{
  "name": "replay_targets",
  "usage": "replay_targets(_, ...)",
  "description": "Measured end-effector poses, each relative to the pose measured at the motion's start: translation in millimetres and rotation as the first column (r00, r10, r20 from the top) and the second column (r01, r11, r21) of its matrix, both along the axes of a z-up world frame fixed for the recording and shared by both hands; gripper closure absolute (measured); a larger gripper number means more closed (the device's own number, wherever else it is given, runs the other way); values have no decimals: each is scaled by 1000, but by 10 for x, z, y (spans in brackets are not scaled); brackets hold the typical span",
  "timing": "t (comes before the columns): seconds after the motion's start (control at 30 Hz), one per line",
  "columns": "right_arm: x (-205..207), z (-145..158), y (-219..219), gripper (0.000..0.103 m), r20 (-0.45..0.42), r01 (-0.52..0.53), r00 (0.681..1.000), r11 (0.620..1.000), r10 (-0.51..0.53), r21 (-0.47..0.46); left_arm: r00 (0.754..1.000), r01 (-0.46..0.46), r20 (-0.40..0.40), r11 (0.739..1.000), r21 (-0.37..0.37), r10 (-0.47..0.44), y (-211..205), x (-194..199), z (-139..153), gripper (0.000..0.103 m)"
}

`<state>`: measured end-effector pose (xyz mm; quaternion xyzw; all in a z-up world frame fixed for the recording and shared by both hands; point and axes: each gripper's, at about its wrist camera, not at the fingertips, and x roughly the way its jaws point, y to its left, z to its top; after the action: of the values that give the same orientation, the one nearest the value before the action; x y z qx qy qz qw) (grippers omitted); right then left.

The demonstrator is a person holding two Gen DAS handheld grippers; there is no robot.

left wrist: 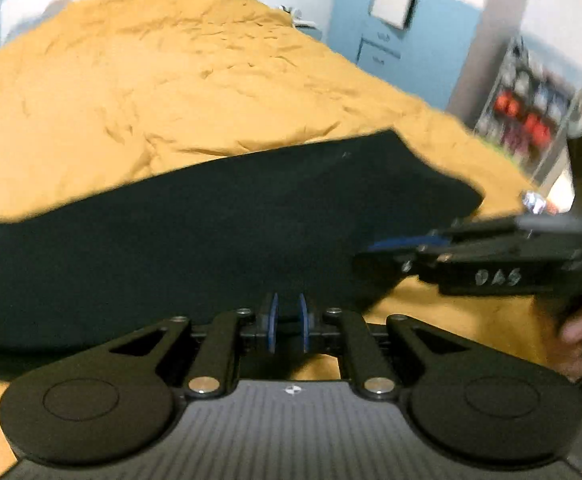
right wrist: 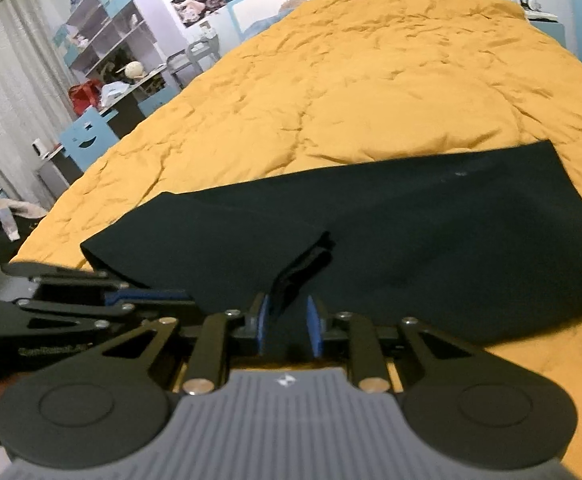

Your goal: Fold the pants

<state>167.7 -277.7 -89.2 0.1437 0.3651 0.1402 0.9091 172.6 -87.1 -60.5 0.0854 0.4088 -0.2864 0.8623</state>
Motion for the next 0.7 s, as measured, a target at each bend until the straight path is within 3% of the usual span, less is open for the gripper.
replay_targets(0.17, 2, -70, 79, 85, -25, -7, 1000, 999, 6, -48, 981, 134, 117, 973, 188, -157, -294, -158, -119, 76)
replay_targets(0.3, -15, -126, 67, 85, -43, -7, 999, 999, 5, -47, 974, 152, 126, 955, 255, -189, -425, -165, -286, 75)
replay_targets(0.4, -24, -166, 52, 85, -53, -4, 999, 999, 2, -49, 984, 129, 96, 971, 203, -150, -410, -64, -319, 77)
replay_targets(0.47, -47, -182, 50, 85, -53, -4, 999, 999, 1, -54, 991, 105, 65, 983, 152, -116, -309, -39, -285, 95)
replay_targets(0.5, -57, -185, 51, 85, -51, -5, 999, 998, 2, -57, 993, 87, 62, 987, 135, -96, -253, -34, -256, 97)
replay_targets(0.63, -69, -172, 54, 85, -45, -6, 999, 998, 3, -61, 997, 42, 61, 998, 37, -44, -54, -61, -25, 99)
replay_targets(0.7, -74, -178, 40, 85, -44, -3, 999, 998, 1, -60, 997, 53, 58, 998, 23, -54, -8, -78, 82, 99)
